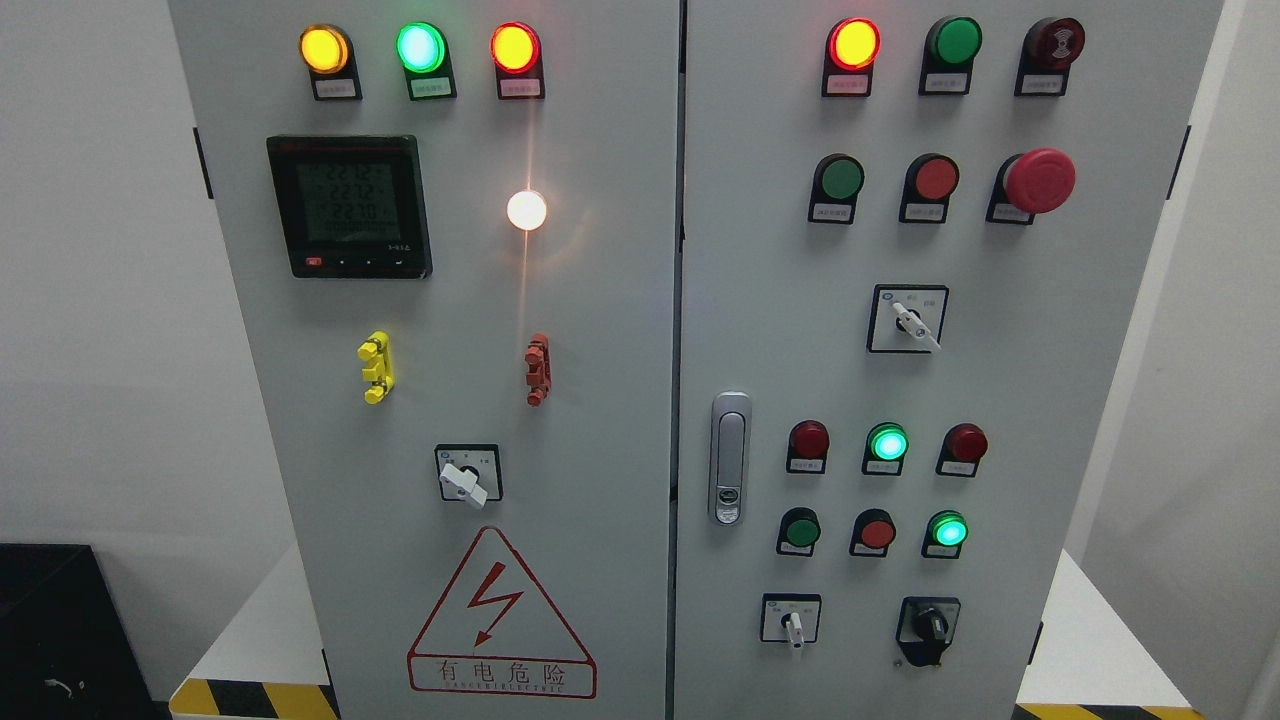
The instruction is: Flip black knob to close circuit
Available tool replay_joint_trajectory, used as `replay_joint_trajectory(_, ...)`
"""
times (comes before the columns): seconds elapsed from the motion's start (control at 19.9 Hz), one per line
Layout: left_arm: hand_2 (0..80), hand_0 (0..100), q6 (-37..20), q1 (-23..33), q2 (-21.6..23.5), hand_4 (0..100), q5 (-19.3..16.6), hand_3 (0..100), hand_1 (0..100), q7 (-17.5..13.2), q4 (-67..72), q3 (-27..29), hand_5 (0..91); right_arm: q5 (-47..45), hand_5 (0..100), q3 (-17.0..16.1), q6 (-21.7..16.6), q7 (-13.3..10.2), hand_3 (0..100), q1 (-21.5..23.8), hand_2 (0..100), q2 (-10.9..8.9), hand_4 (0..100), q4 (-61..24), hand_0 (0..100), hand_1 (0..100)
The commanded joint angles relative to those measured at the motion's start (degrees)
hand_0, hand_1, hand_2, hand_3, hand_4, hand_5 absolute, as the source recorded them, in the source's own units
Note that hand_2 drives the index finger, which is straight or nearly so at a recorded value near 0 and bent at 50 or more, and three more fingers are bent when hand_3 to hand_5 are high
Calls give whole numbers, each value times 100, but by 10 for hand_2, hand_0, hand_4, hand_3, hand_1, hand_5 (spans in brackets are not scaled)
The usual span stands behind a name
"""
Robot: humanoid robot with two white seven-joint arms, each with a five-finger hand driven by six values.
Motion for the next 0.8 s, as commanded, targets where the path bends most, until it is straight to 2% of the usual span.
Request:
replay_joint_trajectory(0.0,0,120,-4,0,0,0,0,0,556,33,1,-5,0,0,0,8,8,6,0,-30,0,15,0,20,0,49)
replay_joint_trajectory(0.35,0,120,-4,0,0,0,0,0,556,33,-8,4,0,9,0,78,-1,41,0,-30,0,24,0,-50,0,49)
replay_joint_trajectory(0.65,0,120,-4,0,0,0,0,0,556,33,1,-5,0,535,0,113,315,50,0,-30,0,24,0,-928,0,48)
replay_joint_trajectory(0.75,0,120,-4,0,0,0,0,0,556,25,1,4,0,842,0,113,438,23,61,-30,27,24,0,-1288,0,50)
